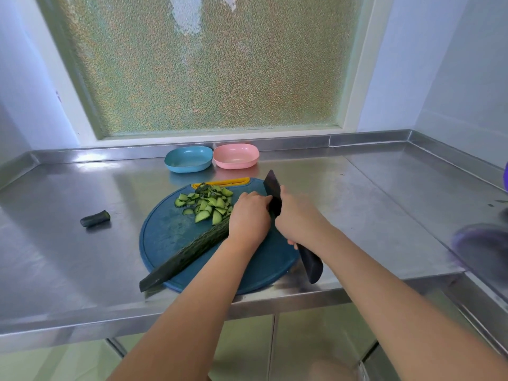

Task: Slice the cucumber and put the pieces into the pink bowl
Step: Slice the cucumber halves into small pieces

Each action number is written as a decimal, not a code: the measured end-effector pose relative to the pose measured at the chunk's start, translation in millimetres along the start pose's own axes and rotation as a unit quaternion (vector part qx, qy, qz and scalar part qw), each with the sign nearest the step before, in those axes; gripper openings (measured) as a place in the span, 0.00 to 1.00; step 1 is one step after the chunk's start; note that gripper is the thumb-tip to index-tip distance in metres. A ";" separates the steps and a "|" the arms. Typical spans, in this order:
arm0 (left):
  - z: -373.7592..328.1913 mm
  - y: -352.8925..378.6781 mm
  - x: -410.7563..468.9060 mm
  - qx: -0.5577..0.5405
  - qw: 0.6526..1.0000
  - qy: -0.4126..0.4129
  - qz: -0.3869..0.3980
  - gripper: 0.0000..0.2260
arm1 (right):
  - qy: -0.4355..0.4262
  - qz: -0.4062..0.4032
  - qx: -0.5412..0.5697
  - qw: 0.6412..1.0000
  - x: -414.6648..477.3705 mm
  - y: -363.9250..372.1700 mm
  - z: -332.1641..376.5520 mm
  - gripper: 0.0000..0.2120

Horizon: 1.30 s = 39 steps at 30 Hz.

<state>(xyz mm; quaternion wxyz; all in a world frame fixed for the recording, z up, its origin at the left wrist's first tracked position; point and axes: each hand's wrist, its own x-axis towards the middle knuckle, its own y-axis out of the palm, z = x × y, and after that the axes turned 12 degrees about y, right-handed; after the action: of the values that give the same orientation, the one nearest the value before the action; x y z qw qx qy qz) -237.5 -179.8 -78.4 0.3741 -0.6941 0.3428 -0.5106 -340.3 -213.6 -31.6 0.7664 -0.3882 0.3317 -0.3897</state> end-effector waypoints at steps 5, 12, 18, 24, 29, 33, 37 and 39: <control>-1.6 -2.0 -1.0 -0.010 1.000 -0.002 0.000 0.13 | 0.022 0.031 0.076 0.996 8.2 -2.7 -14.1 0.33; -0.3 -1.3 0.0 -0.018 1.000 0.000 0.010 0.15 | 0.017 0.045 0.068 0.997 10.4 -17.4 -8.7 0.30; -1.0 -3.0 0.8 -0.017 1.000 0.002 0.019 0.16 | 0.024 0.048 0.078 0.995 11.8 -17.5 -12.0 0.29; -1.2 -3.1 0.5 -0.023 1.000 -0.002 0.020 0.16 | 0.014 0.057 0.107 0.993 10.1 -18.4 -13.4 0.27; -0.7 -3.0 0.9 -0.020 1.000 -0.003 0.020 0.15 | 0.014 0.069 0.127 0.989 7.4 -22.7 -14.7 0.25; 0.4 -0.7 0.7 -0.022 1.000 -0.009 0.015 0.15 | 0.014 0.068 0.129 0.989 6.0 -21.0 -14.5 0.25; 0.8 0.2 0.9 -0.018 1.000 -0.009 0.014 0.15 | 0.020 0.075 0.135 0.988 10.4 -19.3 -14.9 0.25; 1.2 0.7 0.7 -0.018 1.000 -0.010 0.013 0.15 | 0.022 0.076 0.132 0.988 11.6 -18.2 -14.5 0.26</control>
<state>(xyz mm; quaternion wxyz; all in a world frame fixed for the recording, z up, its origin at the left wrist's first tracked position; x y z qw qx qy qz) -236.3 -180.6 -78.9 0.3715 -0.7012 0.3577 -0.4924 -352.8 -235.6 -25.5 0.8311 -0.2484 0.3224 -0.3791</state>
